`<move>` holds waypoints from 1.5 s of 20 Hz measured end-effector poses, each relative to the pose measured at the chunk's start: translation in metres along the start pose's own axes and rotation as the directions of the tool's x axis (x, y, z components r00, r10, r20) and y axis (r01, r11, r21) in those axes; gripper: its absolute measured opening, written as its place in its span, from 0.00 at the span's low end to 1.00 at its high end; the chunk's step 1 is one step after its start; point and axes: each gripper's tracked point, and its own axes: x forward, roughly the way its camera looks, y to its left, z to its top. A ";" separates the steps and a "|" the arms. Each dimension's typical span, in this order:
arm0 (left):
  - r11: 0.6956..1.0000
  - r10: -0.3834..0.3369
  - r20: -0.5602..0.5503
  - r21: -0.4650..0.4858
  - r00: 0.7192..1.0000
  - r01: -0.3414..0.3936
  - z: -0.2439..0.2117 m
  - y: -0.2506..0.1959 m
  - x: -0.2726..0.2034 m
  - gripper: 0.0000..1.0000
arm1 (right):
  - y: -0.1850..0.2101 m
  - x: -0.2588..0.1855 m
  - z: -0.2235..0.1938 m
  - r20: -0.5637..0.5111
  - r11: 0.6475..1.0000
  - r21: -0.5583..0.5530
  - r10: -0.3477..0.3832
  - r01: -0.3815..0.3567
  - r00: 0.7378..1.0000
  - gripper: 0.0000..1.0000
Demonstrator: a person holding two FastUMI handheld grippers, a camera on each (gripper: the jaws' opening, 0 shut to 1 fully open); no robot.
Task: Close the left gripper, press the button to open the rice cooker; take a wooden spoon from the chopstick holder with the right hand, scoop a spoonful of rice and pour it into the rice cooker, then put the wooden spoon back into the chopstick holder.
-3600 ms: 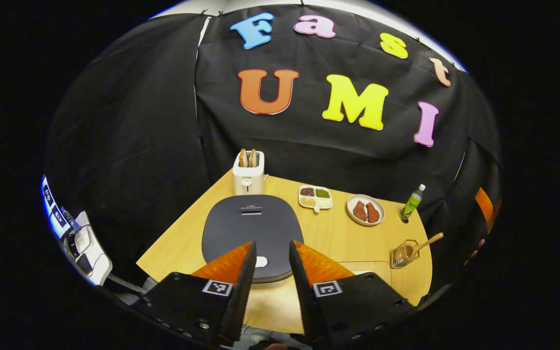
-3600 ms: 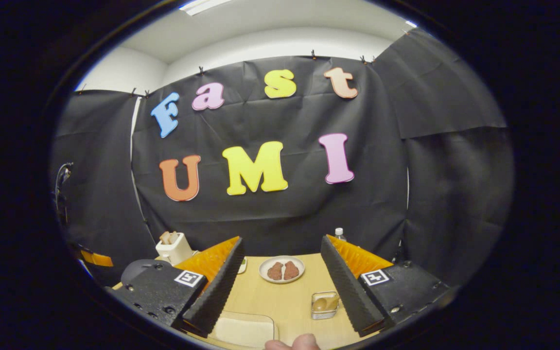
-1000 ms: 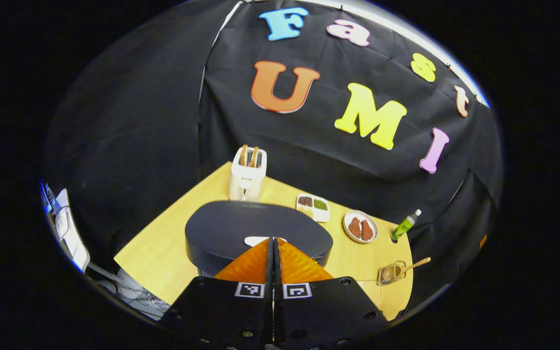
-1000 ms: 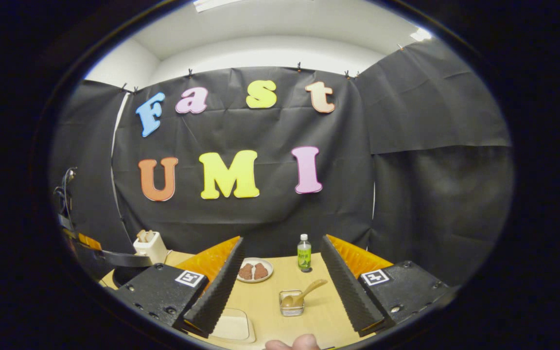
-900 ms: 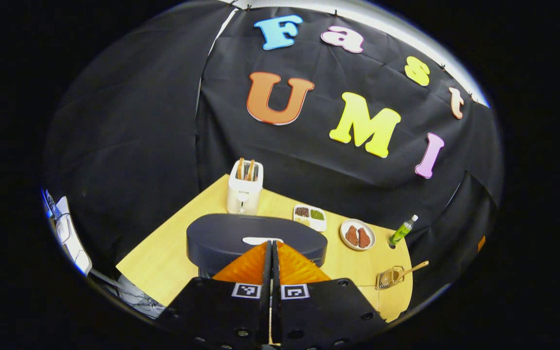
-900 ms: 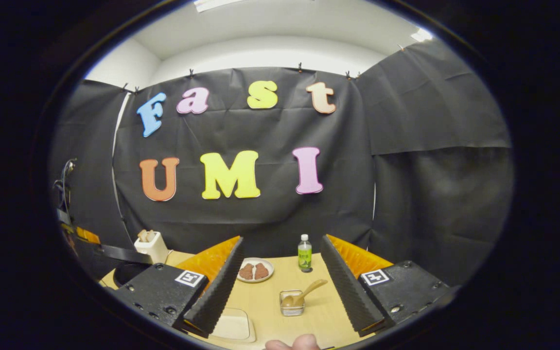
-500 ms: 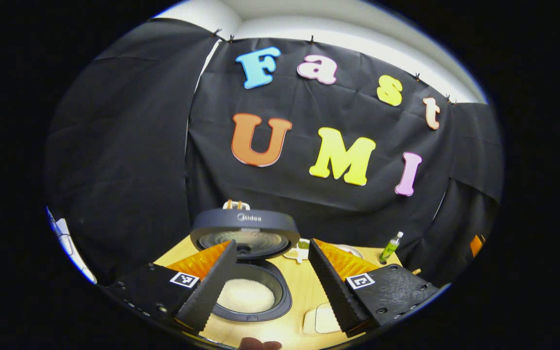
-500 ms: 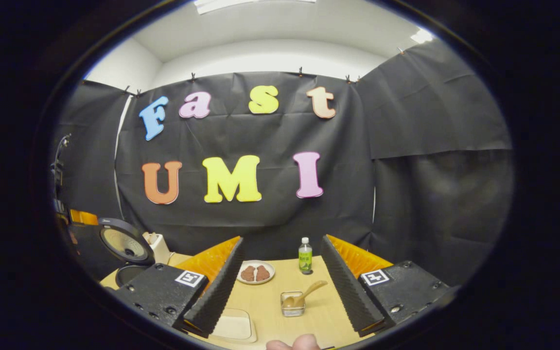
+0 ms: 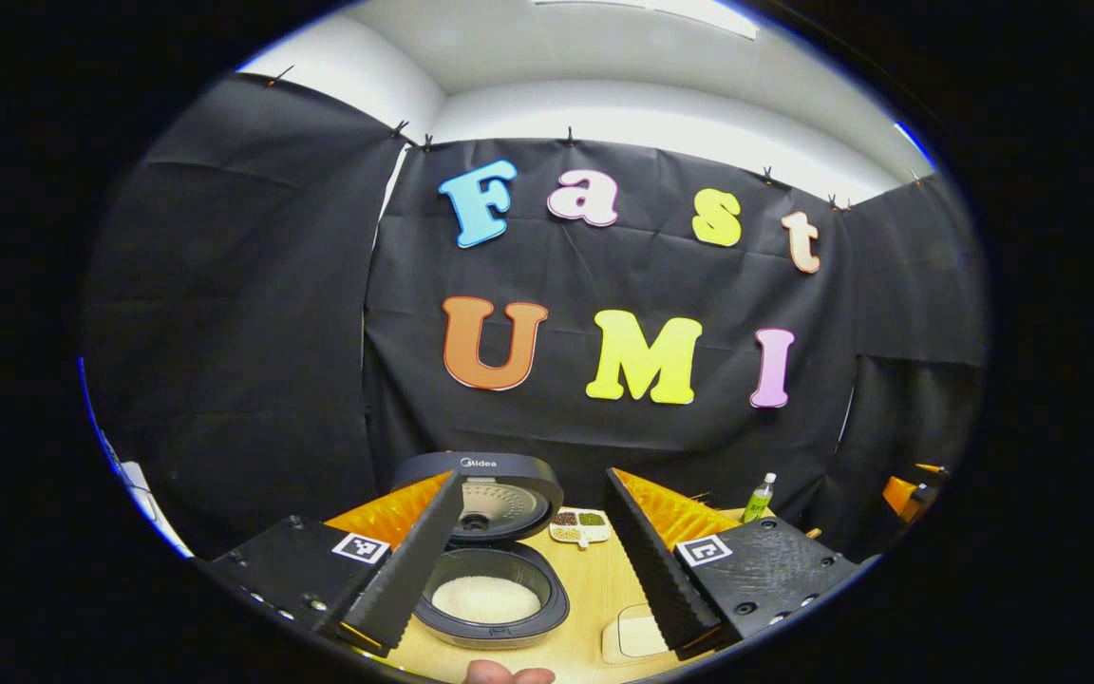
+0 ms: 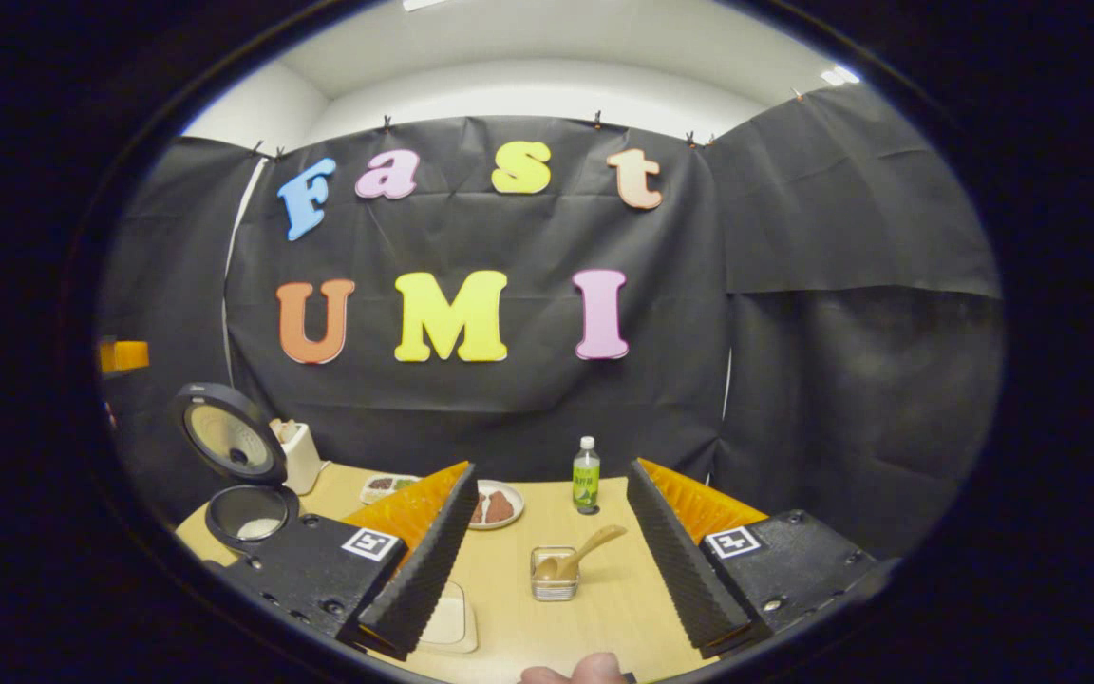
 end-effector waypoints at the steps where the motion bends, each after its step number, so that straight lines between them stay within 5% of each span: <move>1: 1.000 0.003 0.016 0.011 1.000 -0.003 0.001 -0.005 -0.005 0.94 | -0.002 0.004 -0.009 -0.016 1.000 0.003 0.004 -0.004 1.000 1.00; 11: 0.999 -0.034 0.054 0.040 0.998 0.032 -0.001 -0.063 -0.015 0.94 | -0.031 0.062 -0.094 -0.175 0.997 0.076 0.010 0.003 0.984 1.00; 25: 0.993 0.090 -0.019 0.076 0.996 -0.088 -0.017 -0.084 0.016 0.95 | -0.057 0.226 -0.247 -0.404 0.981 0.189 0.114 -0.039 0.908 1.00; 29: 0.988 0.132 -0.044 0.083 0.990 -0.128 -0.022 -0.081 0.021 0.94 | -0.049 0.245 -0.258 -0.431 0.969 0.241 0.158 -0.055 0.888 0.86; 30: 0.988 0.137 -0.046 0.080 0.989 -0.133 -0.022 -0.080 0.021 0.95 | -0.048 0.245 -0.258 -0.435 0.967 0.249 0.166 -0.058 0.885 0.65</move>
